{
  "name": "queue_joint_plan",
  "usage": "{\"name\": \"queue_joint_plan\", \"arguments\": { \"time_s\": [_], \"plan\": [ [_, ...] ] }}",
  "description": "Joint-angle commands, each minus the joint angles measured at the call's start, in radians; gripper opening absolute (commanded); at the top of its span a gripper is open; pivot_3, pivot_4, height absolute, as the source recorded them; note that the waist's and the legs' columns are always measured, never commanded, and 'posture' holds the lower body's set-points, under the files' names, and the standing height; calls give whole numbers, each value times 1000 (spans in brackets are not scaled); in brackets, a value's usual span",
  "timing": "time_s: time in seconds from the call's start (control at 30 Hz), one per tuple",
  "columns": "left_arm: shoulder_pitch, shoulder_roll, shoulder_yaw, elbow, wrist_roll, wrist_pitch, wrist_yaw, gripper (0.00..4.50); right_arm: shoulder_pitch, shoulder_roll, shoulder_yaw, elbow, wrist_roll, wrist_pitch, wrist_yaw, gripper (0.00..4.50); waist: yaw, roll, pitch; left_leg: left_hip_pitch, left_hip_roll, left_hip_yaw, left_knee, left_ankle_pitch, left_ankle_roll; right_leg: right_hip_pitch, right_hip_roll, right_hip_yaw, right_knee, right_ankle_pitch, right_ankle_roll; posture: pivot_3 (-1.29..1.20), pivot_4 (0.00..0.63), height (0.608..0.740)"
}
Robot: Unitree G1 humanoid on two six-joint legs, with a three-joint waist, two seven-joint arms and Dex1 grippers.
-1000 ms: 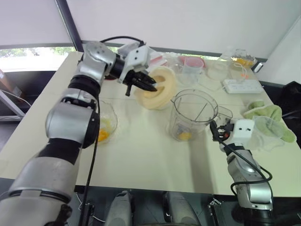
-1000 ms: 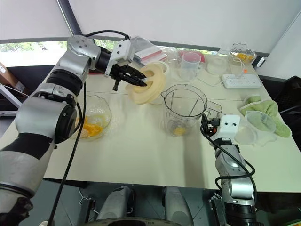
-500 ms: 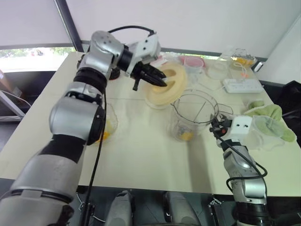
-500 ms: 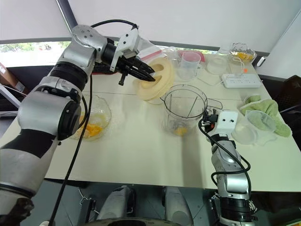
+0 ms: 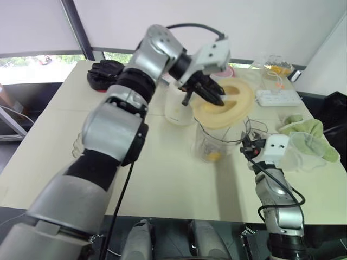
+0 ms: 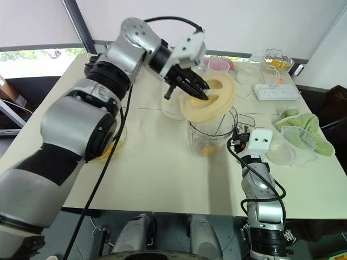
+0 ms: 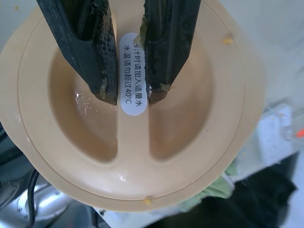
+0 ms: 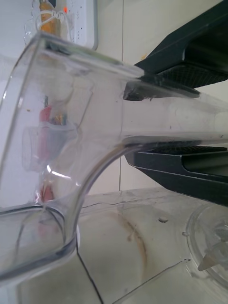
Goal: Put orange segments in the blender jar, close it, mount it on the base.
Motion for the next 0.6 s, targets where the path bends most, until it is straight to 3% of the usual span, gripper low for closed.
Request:
{"name": "queue_joint_plan", "arguments": {
  "time_s": [0.03,0.33,0.6],
  "plan": [
    [-20,-31,-28,3,43,-36,51,224,36,14,-12,-56,-22,-9,-20,945,2,0,0,0,0,0,0,0,0,0,0,0,0,0,0,0,150,740],
    [-2,-105,-67,28,118,-51,167,224,137,67,-11,-154,-44,-4,-67,945,5,0,0,-1,0,0,0,-1,2,0,-1,0,-2,-1,0,0,150,740],
    [26,-114,-120,36,171,-69,107,224,184,85,-8,-199,-58,1,-90,945,6,1,-1,-1,0,0,0,-6,10,0,0,0,-2,-2,1,0,150,740]
  ]
}}
